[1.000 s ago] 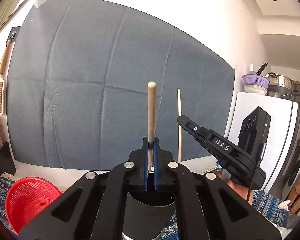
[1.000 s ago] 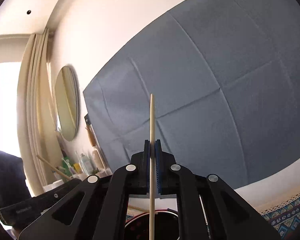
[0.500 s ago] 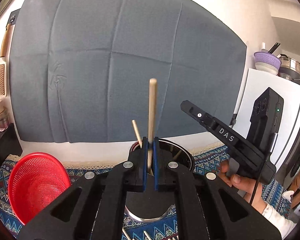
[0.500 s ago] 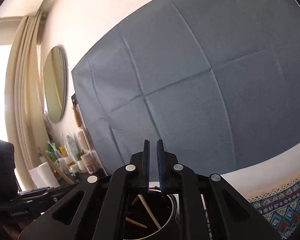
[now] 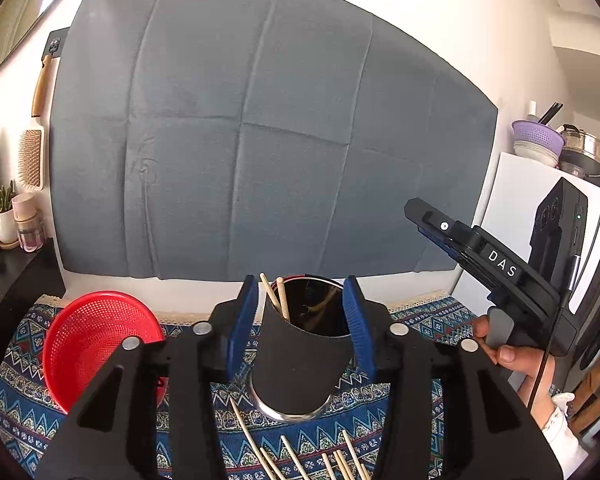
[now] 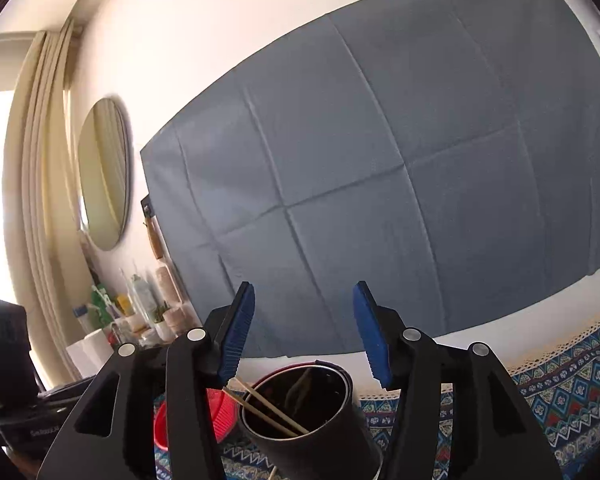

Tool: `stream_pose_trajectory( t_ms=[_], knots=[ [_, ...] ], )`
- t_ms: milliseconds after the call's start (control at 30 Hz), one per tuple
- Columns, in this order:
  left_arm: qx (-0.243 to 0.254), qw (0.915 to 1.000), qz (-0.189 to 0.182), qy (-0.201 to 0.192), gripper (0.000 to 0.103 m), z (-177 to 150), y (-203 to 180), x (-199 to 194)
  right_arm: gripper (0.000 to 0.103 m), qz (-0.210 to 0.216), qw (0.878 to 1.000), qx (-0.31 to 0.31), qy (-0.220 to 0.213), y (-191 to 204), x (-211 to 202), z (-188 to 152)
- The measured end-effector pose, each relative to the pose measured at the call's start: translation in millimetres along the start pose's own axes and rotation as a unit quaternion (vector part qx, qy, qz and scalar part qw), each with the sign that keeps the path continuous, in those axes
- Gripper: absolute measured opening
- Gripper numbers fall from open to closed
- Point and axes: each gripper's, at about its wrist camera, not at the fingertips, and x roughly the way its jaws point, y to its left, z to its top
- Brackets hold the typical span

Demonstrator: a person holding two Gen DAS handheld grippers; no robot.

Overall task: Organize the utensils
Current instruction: 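Open left tool over the holder while right tool opens, dropping both chopsticks, then move both tools back down to the remaining chopsticks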

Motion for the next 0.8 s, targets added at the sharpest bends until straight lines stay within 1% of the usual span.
stream_pose_trajectory(
  t_ms=[33,67,100,167,200,267,300,367,467,533,633,800],
  knots=[
    [0.001,1.0000,0.003,-0.004,0.055,0,-1,-6,0.056,-0.001,1.000,-0.001,0.001,3,-4,1],
    [0.002,0.9999,0.011,-0.005,0.062,-1,-2,-10,0.060,-0.003,1.000,-0.002,0.002,6,-8,2],
    [0.002,0.9998,0.016,-0.006,0.066,-1,-3,-14,0.061,-0.005,1.000,-0.003,0.003,8,-13,3],
    [-0.003,0.9999,0.013,-0.009,0.068,-2,-3,-24,0.067,-0.007,1.000,-0.005,0.005,14,-22,3],
    [-0.007,0.9999,0.010,-0.008,0.073,-3,-3,-28,0.069,-0.010,1.000,-0.006,0.004,16,-26,3],
    [-0.012,0.9998,0.005,-0.011,0.079,-5,-3,-37,0.074,-0.013,1.000,-0.009,0.004,20,-36,3],
    [-0.012,0.9998,0.006,-0.015,0.085,-6,-3,-42,0.075,-0.017,1.000,-0.009,0.004,22,-41,3],
    [-0.008,0.9996,0.014,-0.021,0.093,-9,-3,-51,0.083,-0.019,1.000,-0.012,0.006,27,-52,1],
    [-0.003,0.9994,0.026,-0.024,0.097,-14,-4,-60,0.085,-0.022,0.999,-0.028,0.007,35,-65,-3],
    [-0.006,0.9994,0.027,-0.020,0.097,-20,-2,-63,0.086,-0.025,0.999,-0.038,0.014,41,-71,-7],
    [-0.012,0.9995,0.030,-0.004,0.097,-31,-1,-64,0.088,-0.029,0.998,-0.046,0.032,46,-76,-13],
    [-0.007,0.9982,0.048,0.035,0.097,-54,1,-55,0.089,-0.045,0.996,-0.043,0.068,45,-84,-27]
  ],
)
